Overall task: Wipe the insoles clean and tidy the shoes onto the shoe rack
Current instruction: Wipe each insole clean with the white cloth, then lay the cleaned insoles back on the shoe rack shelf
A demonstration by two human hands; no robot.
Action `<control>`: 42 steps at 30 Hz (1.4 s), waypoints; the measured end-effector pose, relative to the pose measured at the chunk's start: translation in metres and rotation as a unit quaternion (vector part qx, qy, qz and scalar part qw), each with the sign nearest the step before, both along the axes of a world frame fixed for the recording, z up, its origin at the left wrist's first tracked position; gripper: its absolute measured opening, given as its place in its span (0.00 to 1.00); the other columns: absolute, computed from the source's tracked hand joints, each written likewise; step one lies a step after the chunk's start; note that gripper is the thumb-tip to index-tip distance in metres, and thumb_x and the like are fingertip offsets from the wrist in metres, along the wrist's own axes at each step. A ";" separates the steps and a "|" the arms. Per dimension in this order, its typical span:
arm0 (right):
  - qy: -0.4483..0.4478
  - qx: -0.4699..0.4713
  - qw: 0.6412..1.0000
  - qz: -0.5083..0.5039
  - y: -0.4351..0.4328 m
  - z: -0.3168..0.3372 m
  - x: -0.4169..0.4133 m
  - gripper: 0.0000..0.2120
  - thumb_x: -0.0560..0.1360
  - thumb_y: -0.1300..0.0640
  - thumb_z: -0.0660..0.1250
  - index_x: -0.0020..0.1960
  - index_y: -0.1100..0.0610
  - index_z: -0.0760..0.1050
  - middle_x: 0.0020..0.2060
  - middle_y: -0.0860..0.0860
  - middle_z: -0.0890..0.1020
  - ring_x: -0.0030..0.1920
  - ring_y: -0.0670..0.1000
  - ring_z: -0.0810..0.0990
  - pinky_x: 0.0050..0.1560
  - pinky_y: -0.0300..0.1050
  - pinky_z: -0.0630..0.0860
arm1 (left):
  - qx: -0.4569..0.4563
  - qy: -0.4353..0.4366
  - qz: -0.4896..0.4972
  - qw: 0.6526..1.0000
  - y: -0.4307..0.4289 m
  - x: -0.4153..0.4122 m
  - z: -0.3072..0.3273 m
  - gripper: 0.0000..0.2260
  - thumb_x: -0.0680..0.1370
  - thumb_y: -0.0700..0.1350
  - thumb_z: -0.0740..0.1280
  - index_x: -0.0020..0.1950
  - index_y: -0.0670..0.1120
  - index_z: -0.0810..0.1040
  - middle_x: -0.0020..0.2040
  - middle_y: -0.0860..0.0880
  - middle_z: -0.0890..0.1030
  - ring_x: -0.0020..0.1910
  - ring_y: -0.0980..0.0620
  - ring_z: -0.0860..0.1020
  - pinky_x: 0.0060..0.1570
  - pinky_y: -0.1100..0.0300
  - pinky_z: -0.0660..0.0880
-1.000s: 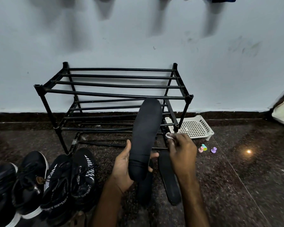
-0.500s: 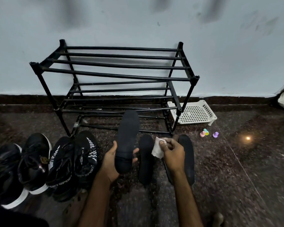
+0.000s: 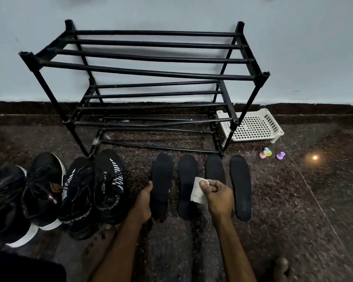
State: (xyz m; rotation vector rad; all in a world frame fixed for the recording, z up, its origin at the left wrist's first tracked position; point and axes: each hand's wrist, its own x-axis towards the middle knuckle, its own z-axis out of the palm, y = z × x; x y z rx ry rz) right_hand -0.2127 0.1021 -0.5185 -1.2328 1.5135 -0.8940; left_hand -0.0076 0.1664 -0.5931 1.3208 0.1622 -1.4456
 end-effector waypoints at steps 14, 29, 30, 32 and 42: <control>0.056 0.013 0.998 0.009 0.005 0.002 0.005 0.17 0.66 0.46 0.79 0.35 0.55 0.74 0.30 0.48 0.80 0.32 0.47 0.78 0.34 0.43 0.73 | 0.082 -0.560 -0.052 0.823 -0.012 -0.010 0.003 0.21 0.81 0.46 0.65 0.73 0.41 0.71 0.68 0.37 0.72 0.63 0.39 0.74 0.63 0.49 0.70; 0.002 -0.027 0.996 0.083 -0.002 0.046 -0.011 0.28 0.64 0.42 0.79 0.25 0.50 0.62 0.19 0.43 0.66 0.24 0.44 0.64 0.30 0.46 0.61 | -0.247 -0.239 -0.259 0.903 -0.013 -0.072 0.147 0.14 0.75 0.50 0.69 0.56 0.44 0.82 0.51 0.45 0.85 0.50 0.49 0.82 0.46 0.52 0.78; 0.011 -0.039 0.995 0.095 -0.004 0.052 -0.017 0.27 0.63 0.42 0.79 0.26 0.50 0.62 0.19 0.43 0.66 0.24 0.43 0.64 0.30 0.45 0.61 | -0.244 -0.246 -0.276 0.897 -0.015 -0.073 0.152 0.15 0.75 0.51 0.69 0.55 0.43 0.82 0.49 0.46 0.85 0.49 0.50 0.82 0.46 0.52 0.78; 0.065 -0.062 0.988 0.125 -0.007 0.065 -0.028 0.26 0.62 0.40 0.80 0.28 0.51 0.65 0.22 0.43 0.70 0.25 0.42 0.66 0.29 0.43 0.61 | -0.227 -0.273 -0.311 0.882 -0.021 -0.075 0.161 0.15 0.76 0.53 0.68 0.52 0.41 0.82 0.41 0.50 0.84 0.43 0.54 0.82 0.44 0.53 0.79; -0.072 -0.089 0.991 0.073 -0.016 0.088 -0.066 0.23 0.63 0.41 0.79 0.29 0.51 0.68 0.23 0.43 0.71 0.27 0.42 0.68 0.31 0.44 0.66 | -0.194 -0.414 -0.374 0.807 -0.059 -0.102 0.173 0.09 0.82 0.45 0.64 0.45 0.42 0.77 0.36 0.49 0.81 0.33 0.56 0.79 0.28 0.60 0.73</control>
